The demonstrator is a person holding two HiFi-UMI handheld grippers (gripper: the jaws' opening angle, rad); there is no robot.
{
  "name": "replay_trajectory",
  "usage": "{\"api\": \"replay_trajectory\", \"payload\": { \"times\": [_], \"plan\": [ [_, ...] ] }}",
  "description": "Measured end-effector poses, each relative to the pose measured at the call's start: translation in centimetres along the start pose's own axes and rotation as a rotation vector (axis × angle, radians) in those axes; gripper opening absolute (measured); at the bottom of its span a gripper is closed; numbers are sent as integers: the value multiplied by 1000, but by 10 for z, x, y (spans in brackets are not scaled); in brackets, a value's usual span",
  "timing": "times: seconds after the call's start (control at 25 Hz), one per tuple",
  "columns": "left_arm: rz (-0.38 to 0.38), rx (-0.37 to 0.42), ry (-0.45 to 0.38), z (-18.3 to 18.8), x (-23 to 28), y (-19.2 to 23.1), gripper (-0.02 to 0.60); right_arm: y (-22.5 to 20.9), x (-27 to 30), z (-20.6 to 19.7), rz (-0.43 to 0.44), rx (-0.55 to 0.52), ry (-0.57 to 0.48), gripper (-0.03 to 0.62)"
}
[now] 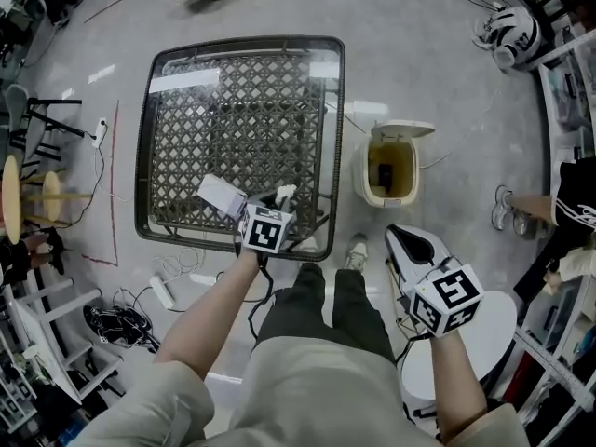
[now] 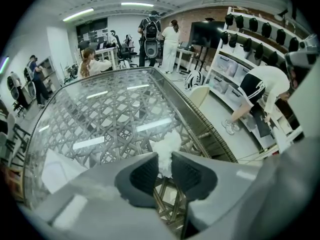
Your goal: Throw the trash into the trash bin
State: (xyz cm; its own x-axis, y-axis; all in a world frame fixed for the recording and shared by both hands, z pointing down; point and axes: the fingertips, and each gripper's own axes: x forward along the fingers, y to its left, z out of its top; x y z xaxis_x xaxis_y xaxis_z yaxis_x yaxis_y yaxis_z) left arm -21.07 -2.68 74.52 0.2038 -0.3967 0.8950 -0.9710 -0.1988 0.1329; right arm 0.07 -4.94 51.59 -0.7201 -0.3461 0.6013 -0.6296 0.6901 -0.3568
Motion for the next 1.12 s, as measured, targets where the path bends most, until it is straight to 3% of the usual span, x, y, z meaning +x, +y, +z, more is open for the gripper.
{"api": "replay_trajectory", "payload": {
  "times": [0.2,0.36,0.52,0.76,0.96,1.12],
  "plan": [
    [-27,190,-32,30,-10,-26,83,-14,-11,8,-52,15,-51,3],
    [-90,259,-107,71,-20,-62,81,-23,-22,11,-86,39,-81,3],
    [-160,329,-125,104,-12,-109,81,-39,-34,12,-116,69,-111,3],
    [-237,382,-102,134,19,-169,81,-72,-52,5,-203,152,-162,3],
    [-265,357,-85,145,60,-209,81,-107,-60,-13,-240,194,-160,3],
    [-250,336,-12,137,107,-218,81,-134,-58,-29,-256,216,-155,3]
  ]
}}
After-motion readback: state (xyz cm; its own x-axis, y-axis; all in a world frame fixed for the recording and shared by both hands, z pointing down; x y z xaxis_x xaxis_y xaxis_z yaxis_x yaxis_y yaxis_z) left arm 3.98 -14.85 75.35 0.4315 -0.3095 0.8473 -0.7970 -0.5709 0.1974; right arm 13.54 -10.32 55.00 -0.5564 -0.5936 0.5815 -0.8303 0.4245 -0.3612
